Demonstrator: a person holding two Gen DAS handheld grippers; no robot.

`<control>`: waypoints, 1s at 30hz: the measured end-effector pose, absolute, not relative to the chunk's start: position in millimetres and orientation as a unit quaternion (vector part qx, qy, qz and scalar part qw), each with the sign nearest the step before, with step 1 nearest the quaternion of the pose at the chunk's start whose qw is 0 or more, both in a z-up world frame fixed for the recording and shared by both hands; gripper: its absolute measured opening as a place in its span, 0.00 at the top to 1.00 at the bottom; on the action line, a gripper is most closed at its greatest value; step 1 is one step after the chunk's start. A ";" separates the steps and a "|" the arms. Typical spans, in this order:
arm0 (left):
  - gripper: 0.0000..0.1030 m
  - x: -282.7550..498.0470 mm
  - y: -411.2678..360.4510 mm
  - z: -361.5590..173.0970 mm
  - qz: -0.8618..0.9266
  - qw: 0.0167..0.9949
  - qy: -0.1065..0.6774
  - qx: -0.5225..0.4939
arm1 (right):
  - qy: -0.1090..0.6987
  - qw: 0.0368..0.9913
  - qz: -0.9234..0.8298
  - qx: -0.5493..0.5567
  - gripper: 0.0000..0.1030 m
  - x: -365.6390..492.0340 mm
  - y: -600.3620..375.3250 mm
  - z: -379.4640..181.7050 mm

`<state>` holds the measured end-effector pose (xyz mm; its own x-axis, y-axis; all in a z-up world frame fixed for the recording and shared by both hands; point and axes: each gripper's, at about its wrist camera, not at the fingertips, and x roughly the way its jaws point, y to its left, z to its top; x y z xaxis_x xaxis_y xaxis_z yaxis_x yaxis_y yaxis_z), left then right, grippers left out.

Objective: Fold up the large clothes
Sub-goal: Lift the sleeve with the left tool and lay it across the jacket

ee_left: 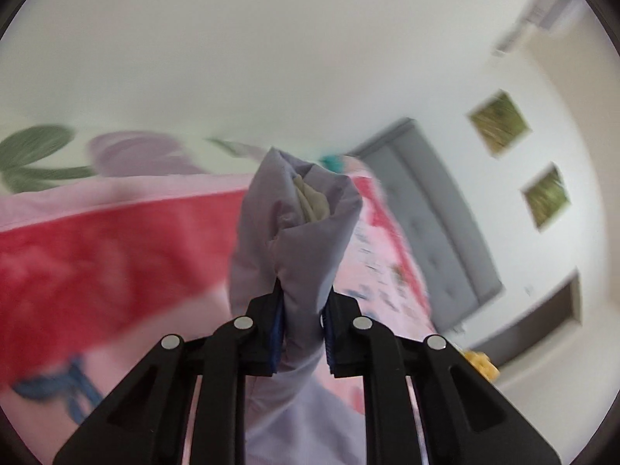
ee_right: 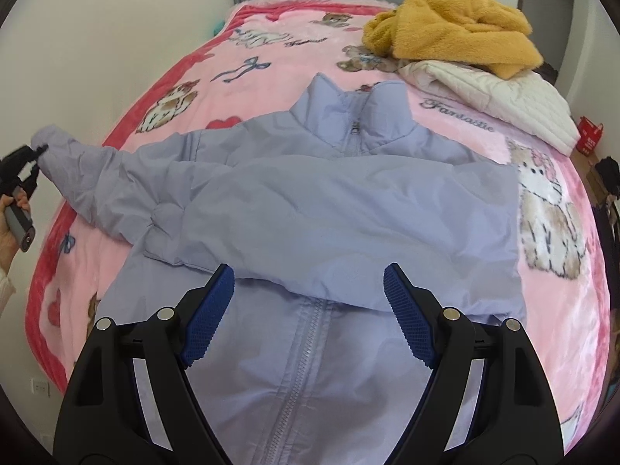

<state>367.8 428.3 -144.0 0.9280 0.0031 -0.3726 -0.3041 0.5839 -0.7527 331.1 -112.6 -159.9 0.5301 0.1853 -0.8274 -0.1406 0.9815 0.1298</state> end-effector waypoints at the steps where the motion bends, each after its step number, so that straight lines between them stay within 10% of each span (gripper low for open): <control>1: 0.85 368.9 413.9 -135.4 0.071 0.879 0.162 -0.443 | 0.474 0.875 0.090 0.027 0.26 327.7 -118.2 -158.6; 11: 0.85 381.5 182.3 -83.3 -0.100 0.931 0.175 -0.305 | 0.450 0.891 0.033 0.041 0.27 291.6 -199.9 -146.8; 30: 0.85 387.2 -136.0 -200.6 -0.262 0.884 0.334 -0.198 | 0.454 0.880 -0.093 0.101 0.27 235.4 -334.8 -173.7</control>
<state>387.2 -136.0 -200.6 0.6399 -0.5951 -0.4862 0.3301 0.7842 -0.5254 235.4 -334.8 -173.7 0.5704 -0.0731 -0.8181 0.2560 0.9622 0.0925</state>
